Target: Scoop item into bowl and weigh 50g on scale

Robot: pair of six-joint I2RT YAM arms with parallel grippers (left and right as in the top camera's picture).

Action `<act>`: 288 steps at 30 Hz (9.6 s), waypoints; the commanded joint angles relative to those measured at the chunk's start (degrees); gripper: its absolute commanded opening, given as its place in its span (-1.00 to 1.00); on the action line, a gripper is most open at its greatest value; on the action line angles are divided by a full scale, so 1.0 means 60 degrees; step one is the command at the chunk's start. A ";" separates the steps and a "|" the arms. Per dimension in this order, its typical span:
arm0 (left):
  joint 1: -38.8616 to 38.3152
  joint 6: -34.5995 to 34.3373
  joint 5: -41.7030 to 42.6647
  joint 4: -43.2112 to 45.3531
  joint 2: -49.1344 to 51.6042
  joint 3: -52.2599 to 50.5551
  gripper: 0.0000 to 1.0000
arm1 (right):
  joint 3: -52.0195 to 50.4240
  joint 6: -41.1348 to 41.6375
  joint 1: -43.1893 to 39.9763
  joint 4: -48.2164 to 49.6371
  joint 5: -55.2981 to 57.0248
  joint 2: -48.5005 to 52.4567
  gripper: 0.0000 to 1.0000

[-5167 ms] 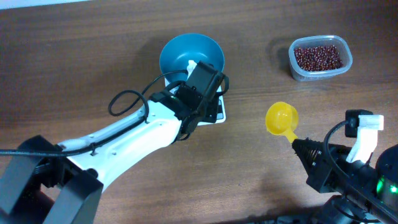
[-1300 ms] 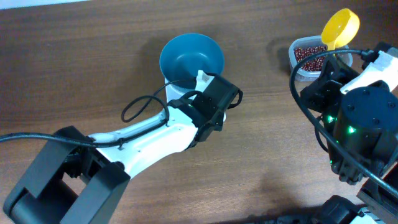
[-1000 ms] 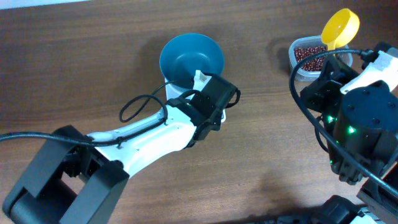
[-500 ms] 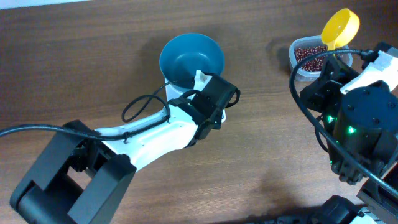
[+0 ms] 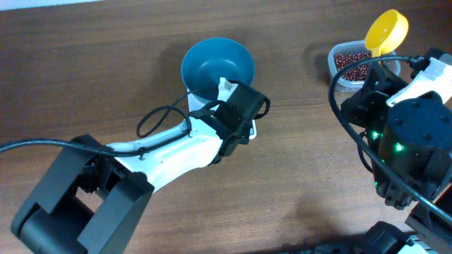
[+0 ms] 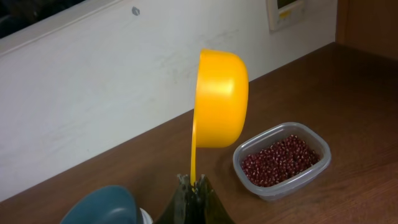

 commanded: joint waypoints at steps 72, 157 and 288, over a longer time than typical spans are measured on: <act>0.2441 0.4452 0.3224 -0.6812 -0.7661 0.0492 0.98 | 0.0066 -0.0138 -0.2583 0.0244 -0.6801 0.1548 -0.92; 0.2441 0.4809 0.3767 -0.6601 -0.6561 0.0492 0.98 | 0.4812 -0.9457 -0.6721 -0.2473 -0.4054 0.9861 -0.92; 0.2441 0.4809 0.3767 -0.6601 -0.6561 0.0492 0.98 | 0.4794 -0.6218 -1.1908 -0.4342 -1.7143 1.1945 -0.92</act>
